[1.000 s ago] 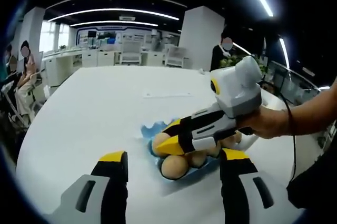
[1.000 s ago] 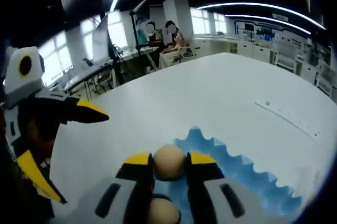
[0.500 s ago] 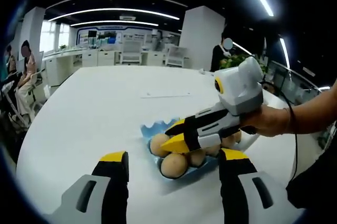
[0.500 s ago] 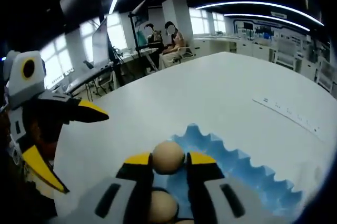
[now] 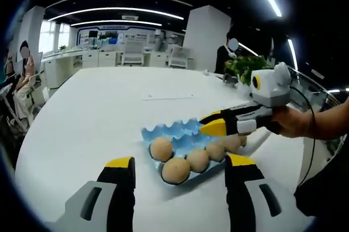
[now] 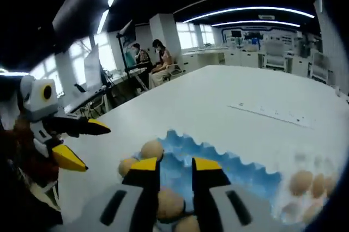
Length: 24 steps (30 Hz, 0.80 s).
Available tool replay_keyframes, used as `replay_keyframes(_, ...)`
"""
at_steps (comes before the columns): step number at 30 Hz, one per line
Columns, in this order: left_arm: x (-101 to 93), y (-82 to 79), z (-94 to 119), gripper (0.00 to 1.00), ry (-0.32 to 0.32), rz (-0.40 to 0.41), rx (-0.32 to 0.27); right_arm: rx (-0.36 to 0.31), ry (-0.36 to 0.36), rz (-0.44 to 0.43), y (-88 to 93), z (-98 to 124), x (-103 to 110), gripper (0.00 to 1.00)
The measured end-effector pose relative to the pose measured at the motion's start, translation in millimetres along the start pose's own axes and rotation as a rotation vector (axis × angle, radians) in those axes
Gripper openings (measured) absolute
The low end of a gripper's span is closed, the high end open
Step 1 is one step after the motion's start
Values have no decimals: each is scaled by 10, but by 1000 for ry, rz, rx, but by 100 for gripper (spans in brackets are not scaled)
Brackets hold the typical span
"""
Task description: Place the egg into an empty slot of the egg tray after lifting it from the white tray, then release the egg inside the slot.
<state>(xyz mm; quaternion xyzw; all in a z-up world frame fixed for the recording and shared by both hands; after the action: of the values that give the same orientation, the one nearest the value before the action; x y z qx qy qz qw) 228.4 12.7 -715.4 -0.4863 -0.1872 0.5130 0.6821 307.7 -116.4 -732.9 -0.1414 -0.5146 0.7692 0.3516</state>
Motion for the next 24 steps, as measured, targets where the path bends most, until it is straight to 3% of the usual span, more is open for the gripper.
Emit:
replay_keyframes(2,-12,-1,-4,66,2,-3,-2,-17,57,-11,32,149,-178,22)
replay_keyframes(5,-34,0,-14,66,9,-7,-4,-20,198,-55,171,484,-613,22)
replay_keyframes(7,-30,-3,-21,66,2,-2,-6,-18,279,-41,246,661,-831,23)
replay_keyframes(10,-23,-24,-18,68,-2,-8,-14,-38,346,-60,288,853,-1011,23)
replay_keyframes(12,-24,-30,-14,67,1,-7,-15,-10,433,-50,363,1012,-1184,22)
replay_keyframes(18,-47,3,-9,66,6,-11,-2,7,522,-65,509,1203,-1433,23)
replay_keyframes(24,-54,7,3,65,10,-6,2,56,518,-68,646,1147,-1515,25)
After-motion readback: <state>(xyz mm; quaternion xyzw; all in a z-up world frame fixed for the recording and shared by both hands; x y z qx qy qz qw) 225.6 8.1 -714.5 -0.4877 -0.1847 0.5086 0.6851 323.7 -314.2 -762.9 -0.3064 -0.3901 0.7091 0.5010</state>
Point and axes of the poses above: the point that each gripper's makers call its tool centre point, and the gripper's own axes: z roughly backward along the fingers, x roughly to its left, y roughly out of its underside, the point moved 2 cm from there along z, roughly backward along the fingers, and after that the axes turned 2 degrees about z, right-handed, at the moved point
